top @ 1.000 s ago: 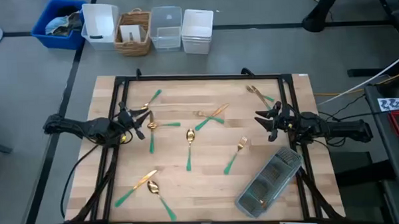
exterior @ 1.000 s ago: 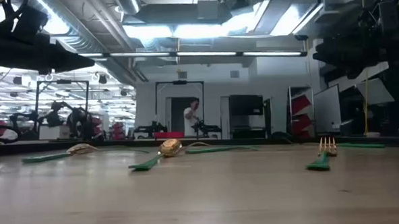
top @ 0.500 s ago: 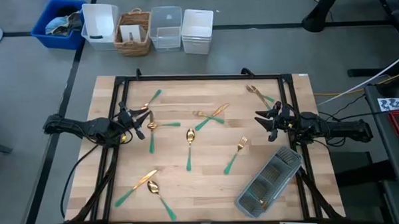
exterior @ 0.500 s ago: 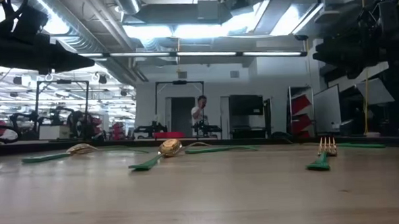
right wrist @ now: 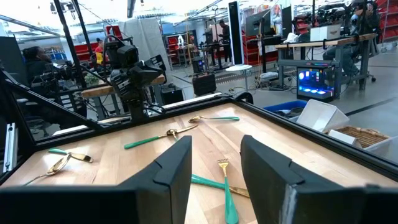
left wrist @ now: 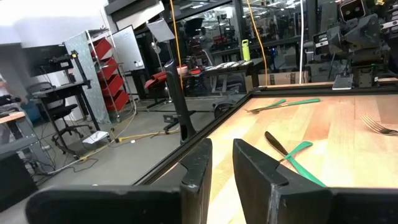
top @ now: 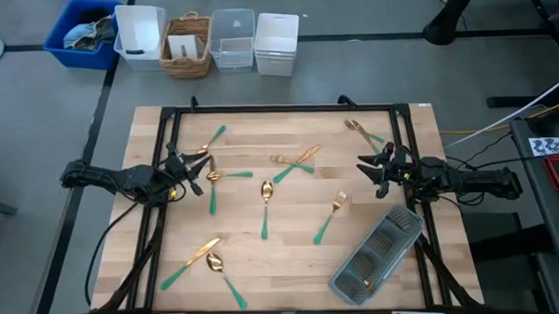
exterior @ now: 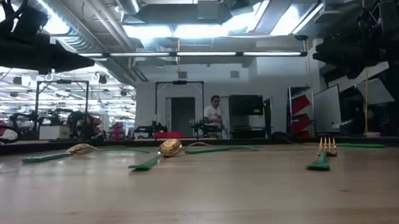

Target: Sort silverware

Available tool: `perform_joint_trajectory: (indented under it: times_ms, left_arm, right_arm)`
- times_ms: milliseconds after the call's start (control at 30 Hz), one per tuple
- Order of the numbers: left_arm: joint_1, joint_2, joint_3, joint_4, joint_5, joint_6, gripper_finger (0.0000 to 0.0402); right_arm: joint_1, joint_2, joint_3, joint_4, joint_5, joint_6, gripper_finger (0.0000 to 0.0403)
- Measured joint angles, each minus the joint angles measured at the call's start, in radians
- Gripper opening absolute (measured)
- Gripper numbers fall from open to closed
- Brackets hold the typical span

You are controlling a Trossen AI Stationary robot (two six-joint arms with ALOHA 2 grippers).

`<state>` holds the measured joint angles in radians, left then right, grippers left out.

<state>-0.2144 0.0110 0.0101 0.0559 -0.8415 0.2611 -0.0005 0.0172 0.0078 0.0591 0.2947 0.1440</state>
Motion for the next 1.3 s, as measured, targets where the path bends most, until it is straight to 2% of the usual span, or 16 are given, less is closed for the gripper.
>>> perform_joint_trajectory:
  times_ms: [300, 367, 433, 733, 1033, 1300]
  left_arm:
    - [0.000, 0.000, 0.000, 0.003, 0.000, 0.000, 0.0059]
    - [0.000, 0.000, 0.000, 0.003, 0.000, -0.008, 0.0059]
    - [0.000, 0.000, 0.000, 0.003, 0.000, -0.040, 0.0059]
    - [0.000, 0.000, 0.000, 0.007, 0.002, -0.188, 0.0059]
    - [0.000, 0.020, 0.028, 0.011, 0.161, -0.229, 0.0059]
    - [0.000, 0.188, 0.116, -0.096, 0.211, -0.257, 0.0059]
  right_arm:
    - [0.000, 0.000, 0.006, 0.044, 0.001, 0.000, 0.0138]
    - [0.001, 0.000, 0.006, 0.053, 0.035, -0.001, 0.0138]
    - [0.001, 0.000, 0.007, 0.053, 0.063, 0.009, 0.0138]
    - [0.000, 0.000, 0.008, 0.063, 0.053, 0.013, 0.0138]
    - [0.000, 0.000, 0.009, 0.065, 0.053, 0.014, 0.0138]
    - [0.000, 0.000, 0.011, 0.113, 0.053, 0.014, 0.0138]
